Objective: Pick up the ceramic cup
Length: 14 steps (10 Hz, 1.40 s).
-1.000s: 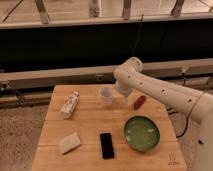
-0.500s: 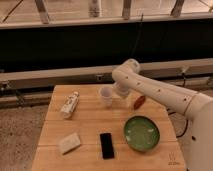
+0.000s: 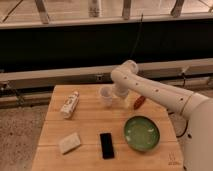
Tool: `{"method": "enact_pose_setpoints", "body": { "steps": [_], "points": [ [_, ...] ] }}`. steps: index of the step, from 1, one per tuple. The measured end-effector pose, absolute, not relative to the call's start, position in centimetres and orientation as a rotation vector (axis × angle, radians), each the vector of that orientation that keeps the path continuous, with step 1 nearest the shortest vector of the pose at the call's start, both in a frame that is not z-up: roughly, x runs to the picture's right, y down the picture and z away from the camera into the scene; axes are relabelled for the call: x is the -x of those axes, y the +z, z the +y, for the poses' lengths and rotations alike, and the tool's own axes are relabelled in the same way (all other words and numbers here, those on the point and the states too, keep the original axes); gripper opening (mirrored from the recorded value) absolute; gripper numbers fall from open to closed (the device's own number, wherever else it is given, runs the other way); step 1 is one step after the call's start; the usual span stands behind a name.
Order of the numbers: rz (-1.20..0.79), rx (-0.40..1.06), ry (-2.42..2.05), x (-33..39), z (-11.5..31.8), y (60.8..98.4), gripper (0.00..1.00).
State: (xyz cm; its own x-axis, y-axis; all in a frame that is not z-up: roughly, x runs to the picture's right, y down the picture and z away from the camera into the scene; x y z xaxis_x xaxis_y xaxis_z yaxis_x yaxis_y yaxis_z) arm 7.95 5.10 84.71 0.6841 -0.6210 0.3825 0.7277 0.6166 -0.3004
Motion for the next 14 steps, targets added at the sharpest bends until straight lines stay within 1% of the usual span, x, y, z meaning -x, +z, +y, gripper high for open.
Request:
{"method": "enact_pose_setpoints", "body": {
  "steps": [11,13,14],
  "points": [
    [-0.273,0.454,-0.83,-7.27,5.64,85.29,0.8],
    [-0.275,0.452,-0.838,-7.17,5.66,85.3,0.76],
    [-0.277,0.452,-0.842,-7.14,5.68,85.3,0.79]
  ]
}}
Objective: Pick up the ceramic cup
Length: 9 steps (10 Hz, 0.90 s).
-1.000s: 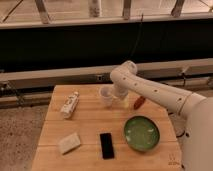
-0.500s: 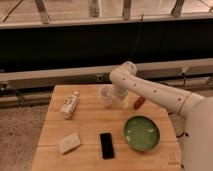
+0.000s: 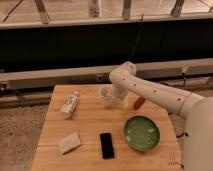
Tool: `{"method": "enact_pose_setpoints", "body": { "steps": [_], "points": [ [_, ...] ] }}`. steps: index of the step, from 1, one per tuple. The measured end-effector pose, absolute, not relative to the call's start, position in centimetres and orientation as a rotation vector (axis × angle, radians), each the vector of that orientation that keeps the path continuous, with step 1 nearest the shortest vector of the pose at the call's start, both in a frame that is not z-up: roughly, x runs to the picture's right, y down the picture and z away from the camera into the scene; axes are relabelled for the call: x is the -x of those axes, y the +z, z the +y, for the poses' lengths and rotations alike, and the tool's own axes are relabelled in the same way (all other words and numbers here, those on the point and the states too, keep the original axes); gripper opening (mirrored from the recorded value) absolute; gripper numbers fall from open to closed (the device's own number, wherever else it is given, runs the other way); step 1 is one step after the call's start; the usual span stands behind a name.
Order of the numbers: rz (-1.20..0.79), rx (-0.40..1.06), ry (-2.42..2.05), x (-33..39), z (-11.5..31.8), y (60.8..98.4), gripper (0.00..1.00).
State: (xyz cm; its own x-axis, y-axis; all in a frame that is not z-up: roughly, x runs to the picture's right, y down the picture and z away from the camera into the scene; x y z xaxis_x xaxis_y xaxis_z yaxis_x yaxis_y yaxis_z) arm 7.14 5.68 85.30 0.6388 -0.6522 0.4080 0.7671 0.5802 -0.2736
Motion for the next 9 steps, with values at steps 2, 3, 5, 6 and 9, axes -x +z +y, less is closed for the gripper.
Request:
{"method": "enact_pose_setpoints", "body": {
  "steps": [2,3,5,6,9],
  "points": [
    [-0.278,0.45,-0.849,-7.06,5.73,85.31,0.75],
    [-0.278,0.45,-0.852,-7.04,5.76,85.32,0.7],
    [-0.281,0.447,-0.861,-6.95,5.81,85.32,0.64],
    [-0.281,0.446,-0.863,-6.95,5.83,85.32,0.58],
    [-0.281,0.444,-0.877,-6.91,5.92,85.17,0.25]
  ]
}}
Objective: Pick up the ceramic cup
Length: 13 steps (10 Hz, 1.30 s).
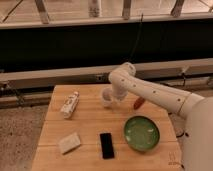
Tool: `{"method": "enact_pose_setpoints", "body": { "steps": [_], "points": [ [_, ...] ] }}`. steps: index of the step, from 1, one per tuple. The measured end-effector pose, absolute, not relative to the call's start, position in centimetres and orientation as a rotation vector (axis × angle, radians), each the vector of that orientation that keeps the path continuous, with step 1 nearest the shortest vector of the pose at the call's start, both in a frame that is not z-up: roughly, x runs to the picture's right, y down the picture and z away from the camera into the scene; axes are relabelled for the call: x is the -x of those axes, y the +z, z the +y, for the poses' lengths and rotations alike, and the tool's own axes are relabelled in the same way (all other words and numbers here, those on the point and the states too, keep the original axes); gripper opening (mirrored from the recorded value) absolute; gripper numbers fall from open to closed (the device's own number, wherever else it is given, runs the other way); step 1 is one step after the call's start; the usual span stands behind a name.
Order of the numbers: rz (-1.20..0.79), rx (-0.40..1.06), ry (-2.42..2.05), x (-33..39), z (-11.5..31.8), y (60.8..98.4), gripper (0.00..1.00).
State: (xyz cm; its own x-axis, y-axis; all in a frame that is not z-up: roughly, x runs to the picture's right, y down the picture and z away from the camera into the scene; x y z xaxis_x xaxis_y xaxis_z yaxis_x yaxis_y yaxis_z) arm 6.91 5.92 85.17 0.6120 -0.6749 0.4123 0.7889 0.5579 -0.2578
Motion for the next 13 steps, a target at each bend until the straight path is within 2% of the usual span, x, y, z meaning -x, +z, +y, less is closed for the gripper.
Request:
{"method": "enact_pose_setpoints", "body": {
  "steps": [1,2,3,6,13],
  "points": [
    [-0.28,0.441,-0.879,-6.9,5.9,85.1,0.19],
    [-0.28,0.437,-0.887,-6.9,5.7,84.9,0.06],
    [-0.284,0.437,-0.893,-6.8,5.4,84.4,0.02],
    [-0.285,0.43,-0.907,-6.7,3.6,82.4,0.02],
    [-0.29,0.43,-0.934,-6.9,2.2,80.3,0.02]
  ]
}}
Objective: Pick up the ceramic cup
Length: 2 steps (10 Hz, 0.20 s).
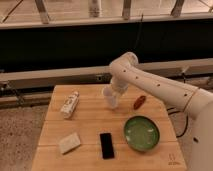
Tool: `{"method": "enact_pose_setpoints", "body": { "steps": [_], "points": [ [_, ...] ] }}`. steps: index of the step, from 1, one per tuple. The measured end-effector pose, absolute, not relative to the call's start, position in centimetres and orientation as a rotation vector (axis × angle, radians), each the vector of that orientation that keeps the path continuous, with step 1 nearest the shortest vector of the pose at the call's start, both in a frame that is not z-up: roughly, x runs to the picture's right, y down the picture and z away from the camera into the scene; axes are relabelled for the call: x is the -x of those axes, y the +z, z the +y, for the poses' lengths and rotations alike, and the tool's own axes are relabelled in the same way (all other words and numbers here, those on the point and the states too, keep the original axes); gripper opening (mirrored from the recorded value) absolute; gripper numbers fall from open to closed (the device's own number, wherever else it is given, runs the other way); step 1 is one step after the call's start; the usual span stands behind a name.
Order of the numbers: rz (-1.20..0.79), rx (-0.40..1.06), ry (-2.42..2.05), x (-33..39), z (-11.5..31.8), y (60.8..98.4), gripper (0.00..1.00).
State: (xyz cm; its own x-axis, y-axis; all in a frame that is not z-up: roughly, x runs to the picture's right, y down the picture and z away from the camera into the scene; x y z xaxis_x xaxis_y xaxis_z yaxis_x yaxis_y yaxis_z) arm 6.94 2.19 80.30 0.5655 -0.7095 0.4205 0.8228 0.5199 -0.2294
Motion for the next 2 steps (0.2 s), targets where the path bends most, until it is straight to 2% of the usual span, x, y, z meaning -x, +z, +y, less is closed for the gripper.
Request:
{"method": "enact_pose_setpoints", "body": {
  "steps": [2],
  "points": [
    [-0.292,0.429,-0.941,-7.19,2.11,79.99,0.02]
  ]
}}
